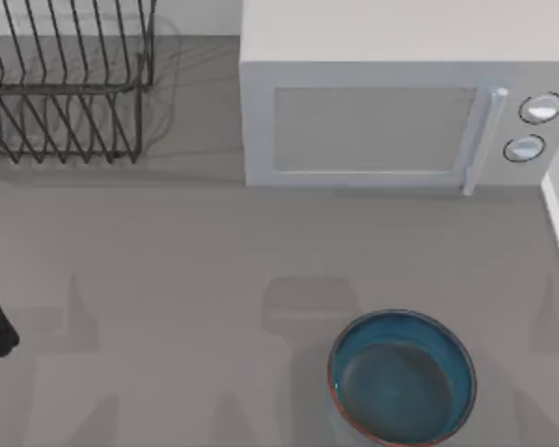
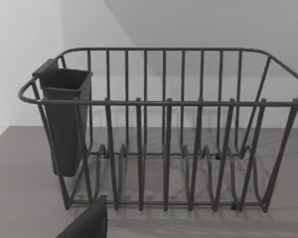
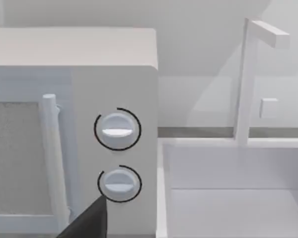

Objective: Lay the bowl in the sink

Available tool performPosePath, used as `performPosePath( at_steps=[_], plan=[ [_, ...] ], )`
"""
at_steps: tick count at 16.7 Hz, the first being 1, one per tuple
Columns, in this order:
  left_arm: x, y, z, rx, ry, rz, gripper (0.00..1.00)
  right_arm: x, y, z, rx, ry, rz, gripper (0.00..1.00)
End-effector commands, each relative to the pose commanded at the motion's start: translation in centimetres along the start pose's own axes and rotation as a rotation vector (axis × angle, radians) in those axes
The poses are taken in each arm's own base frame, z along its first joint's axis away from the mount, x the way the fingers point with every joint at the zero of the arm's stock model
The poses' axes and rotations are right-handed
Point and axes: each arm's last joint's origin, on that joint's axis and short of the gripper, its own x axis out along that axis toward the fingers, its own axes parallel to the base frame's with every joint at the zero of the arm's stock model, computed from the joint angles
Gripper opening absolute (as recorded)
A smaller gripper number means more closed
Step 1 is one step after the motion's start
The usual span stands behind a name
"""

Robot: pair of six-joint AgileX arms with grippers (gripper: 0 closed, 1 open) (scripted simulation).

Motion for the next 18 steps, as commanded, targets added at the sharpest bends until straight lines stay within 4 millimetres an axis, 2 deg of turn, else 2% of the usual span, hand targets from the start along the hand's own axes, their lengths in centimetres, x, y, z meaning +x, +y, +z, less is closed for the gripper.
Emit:
performPosePath(
  at_steps=[4,8,10,13,18],
  plan=[
    [0.0,0.0,0.0,0.0,0.0,0.0,1.0,0.0,0.2,0.5,0.018,0.033,0.02,1.0],
    [0.0,0.0,0.0,0.0,0.0,0.0,1.0,0.5,1.3,3.2,0.098,0.229,0.101,1.0],
    [0.0,0.0,0.0,0.0,0.0,0.0,1.0,1.3,2.1,4.8,0.139,0.399,0.14,1.0],
    [0.0,0.0,0.0,0.0,0.0,0.0,1.0,3.7,4.2,6.4,0.172,0.722,0.168,1.0],
    [0.0,0.0,0.0,0.0,0.0,0.0,1.0,8.2,9.3,7.1,0.127,1.232,0.118,1.0]
  ],
)
